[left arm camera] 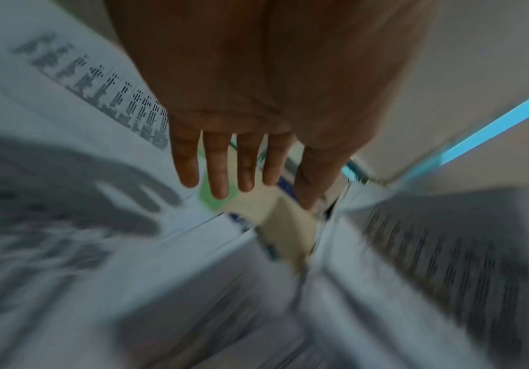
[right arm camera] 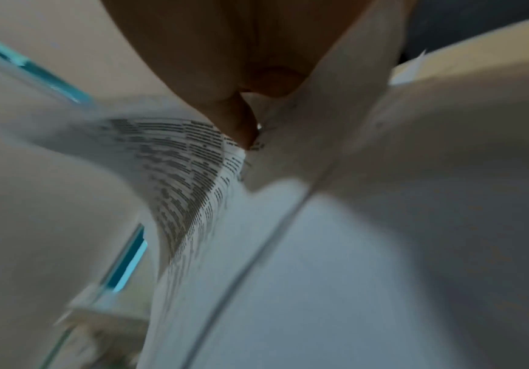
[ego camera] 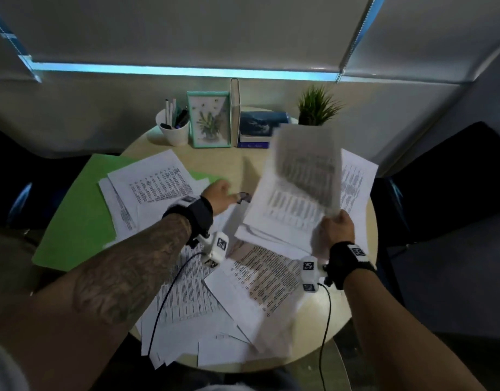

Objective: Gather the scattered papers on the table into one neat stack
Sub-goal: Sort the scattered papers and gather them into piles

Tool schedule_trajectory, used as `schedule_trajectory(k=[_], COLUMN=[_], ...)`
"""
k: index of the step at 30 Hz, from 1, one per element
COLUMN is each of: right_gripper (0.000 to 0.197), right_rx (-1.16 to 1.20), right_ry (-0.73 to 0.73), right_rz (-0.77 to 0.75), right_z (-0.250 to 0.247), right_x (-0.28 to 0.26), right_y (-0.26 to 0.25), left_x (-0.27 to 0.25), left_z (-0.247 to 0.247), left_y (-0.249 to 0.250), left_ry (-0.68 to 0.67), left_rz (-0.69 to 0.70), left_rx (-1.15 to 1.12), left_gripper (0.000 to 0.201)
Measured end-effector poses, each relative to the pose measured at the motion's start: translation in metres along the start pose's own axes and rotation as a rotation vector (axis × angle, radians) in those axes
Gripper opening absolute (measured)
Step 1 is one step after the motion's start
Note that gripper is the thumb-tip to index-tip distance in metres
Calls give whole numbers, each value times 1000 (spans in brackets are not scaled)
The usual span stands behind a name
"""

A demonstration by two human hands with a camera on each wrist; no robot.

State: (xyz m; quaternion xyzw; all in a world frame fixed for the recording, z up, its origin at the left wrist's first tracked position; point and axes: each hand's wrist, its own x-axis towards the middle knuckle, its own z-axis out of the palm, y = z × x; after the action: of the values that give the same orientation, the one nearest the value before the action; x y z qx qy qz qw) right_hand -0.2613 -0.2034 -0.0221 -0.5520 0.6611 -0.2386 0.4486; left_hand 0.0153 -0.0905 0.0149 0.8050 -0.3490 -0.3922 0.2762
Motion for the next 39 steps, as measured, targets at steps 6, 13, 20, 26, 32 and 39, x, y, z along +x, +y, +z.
schedule_trajectory(k=[6, 13, 20, 26, 32, 39], right_gripper=[31, 61, 41, 69, 78, 85], right_rx=[-232, -209, -243, -409, -63, 252], right_ry=[41, 73, 107, -28, -2, 120], right_rz=[86, 207, 124, 228, 257, 499], right_z=[-41, -42, -23, 18, 46, 48], right_x=[49, 92, -7, -77, -94, -98], right_y=[2, 1, 66, 94, 88, 74], left_x=[-18, -34, -36, -35, -43, -49], left_z=[51, 84, 82, 79, 83, 72], left_y=[-63, -81, -94, -98, -93, -98], left_ry=[-240, -169, -45, -81, -130, -200], left_rz=[-147, -72, -108, -191, -165, -111], left_rx=[484, 712, 762, 728, 747, 751], left_gripper=[71, 67, 65, 77, 80, 83])
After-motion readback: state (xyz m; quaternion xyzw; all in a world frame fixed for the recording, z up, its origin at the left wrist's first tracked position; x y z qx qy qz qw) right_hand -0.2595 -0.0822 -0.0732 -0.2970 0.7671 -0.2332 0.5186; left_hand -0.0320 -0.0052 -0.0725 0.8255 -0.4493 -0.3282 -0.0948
